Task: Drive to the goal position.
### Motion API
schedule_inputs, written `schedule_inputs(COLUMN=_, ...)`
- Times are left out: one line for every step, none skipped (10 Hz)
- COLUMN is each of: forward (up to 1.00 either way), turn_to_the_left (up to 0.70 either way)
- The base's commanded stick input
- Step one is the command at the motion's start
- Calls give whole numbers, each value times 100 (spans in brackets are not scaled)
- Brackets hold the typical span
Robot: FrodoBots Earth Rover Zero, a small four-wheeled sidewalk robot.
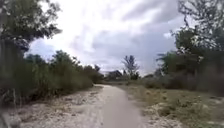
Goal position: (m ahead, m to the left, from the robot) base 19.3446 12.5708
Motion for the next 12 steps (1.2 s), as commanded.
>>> schedule_inputs(forward=85, turn_to_the_left=0)
schedule_inputs(forward=85, turn_to_the_left=0)
schedule_inputs(forward=85, turn_to_the_left=0)
schedule_inputs(forward=85, turn_to_the_left=0)
schedule_inputs(forward=85, turn_to_the_left=0)
schedule_inputs(forward=85, turn_to_the_left=0)
schedule_inputs(forward=85, turn_to_the_left=0)
schedule_inputs(forward=85, turn_to_the_left=0)
schedule_inputs(forward=85, turn_to_the_left=0)
schedule_inputs(forward=85, turn_to_the_left=0)
schedule_inputs(forward=85, turn_to_the_left=0)
schedule_inputs(forward=85, turn_to_the_left=0)
